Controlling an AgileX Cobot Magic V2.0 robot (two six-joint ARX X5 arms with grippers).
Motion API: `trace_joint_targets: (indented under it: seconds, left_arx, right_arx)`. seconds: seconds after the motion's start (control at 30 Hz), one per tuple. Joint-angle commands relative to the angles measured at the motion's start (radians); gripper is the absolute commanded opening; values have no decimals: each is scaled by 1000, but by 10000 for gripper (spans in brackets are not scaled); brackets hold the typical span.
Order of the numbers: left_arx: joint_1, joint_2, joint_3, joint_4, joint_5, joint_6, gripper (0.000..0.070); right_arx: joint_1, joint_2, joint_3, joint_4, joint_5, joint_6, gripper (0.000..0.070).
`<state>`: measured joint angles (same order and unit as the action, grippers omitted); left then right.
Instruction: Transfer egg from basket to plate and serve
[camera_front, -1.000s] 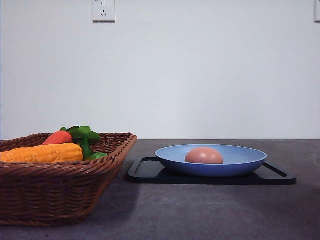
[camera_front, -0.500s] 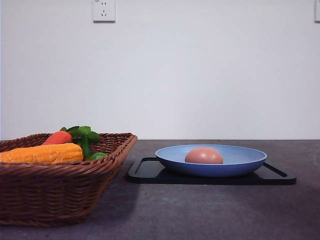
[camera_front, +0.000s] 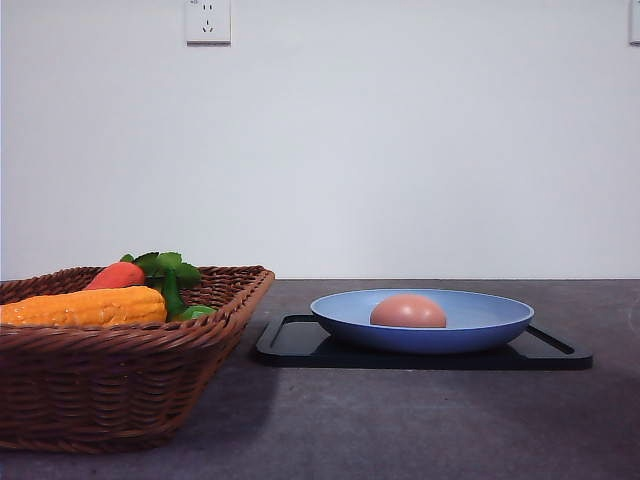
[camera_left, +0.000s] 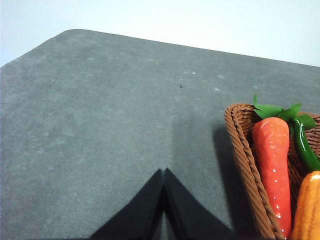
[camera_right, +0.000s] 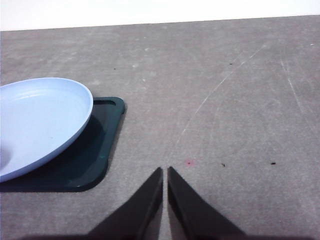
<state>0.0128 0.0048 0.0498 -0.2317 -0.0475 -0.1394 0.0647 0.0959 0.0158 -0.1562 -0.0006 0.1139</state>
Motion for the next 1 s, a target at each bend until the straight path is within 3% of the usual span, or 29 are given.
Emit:
trace_joint_targets:
  seconds: [0.0,0.97]
  left_arx:
    - [2,-2,-23,-13,2,15,0]
    - [2,-2,-23,-13,2,15,0]
  right_arx:
    - [2,-2,-5,10,1,17,0]
    - [2,-2,-5,10,1,17,0]
